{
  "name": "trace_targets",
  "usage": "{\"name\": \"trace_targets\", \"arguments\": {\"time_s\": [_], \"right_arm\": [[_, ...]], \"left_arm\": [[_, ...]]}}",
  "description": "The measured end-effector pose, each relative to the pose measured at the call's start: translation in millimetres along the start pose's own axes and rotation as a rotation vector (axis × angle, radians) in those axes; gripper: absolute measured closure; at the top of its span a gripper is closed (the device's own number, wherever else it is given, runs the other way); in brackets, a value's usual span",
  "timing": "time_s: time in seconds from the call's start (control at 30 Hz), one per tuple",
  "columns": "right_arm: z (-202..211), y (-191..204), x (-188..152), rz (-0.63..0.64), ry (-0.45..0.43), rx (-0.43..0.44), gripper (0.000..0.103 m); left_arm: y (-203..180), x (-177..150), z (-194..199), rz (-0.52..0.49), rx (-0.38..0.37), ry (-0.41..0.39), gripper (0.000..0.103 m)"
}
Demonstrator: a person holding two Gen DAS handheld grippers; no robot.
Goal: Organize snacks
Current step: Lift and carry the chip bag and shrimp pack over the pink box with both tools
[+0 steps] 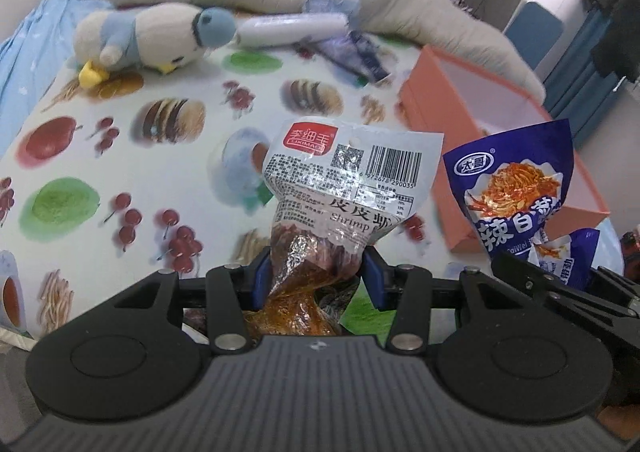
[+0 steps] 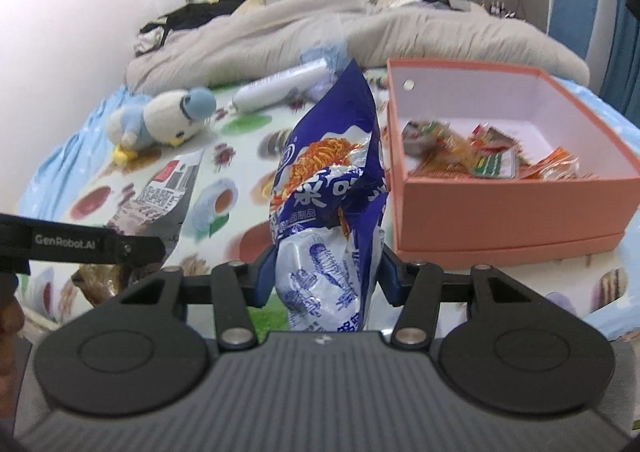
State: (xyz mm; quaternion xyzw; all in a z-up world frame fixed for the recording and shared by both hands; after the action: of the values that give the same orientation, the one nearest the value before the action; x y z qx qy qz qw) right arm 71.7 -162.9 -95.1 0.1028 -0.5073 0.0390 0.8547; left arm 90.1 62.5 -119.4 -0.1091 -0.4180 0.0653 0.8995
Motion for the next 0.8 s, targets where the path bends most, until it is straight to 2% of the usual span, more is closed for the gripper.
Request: {"name": "trace_targets", "arguments": {"time_s": [0.47,0.7,0.8], "right_arm": [[46.6,-38.0,26.3,-0.035,-0.094,-0.104,0.049],[47.5,-66.6,35.4,-0.063,-0.111,-0.166,0.049],[43.7,-75.4,43.3,-0.051,-0.147,-0.194,0.049]], "left_arm": [[-76.6,17.4,15.6,-0.07,-0.158,-0.039,0.051],[-115.7,32.0,1.8,-0.117,-0.24,-0.035,0.051],[-130.8,44.5,-2.8,-0.129,-0.267,-0.048,0.051]]}}
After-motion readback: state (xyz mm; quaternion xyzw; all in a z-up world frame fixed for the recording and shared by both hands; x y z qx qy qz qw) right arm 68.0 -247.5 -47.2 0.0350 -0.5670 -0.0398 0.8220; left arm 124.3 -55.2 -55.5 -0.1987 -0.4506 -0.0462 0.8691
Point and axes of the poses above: each gripper's, at about its wrist camera, not at the fingertips, and z roughly against the way its jaws point, y to its left, x to its top, the point moved 2 cm from there along -z, roughly the way its jaws point, and after that the axes turned 12 degrees about -y, right-handed, at the moved point
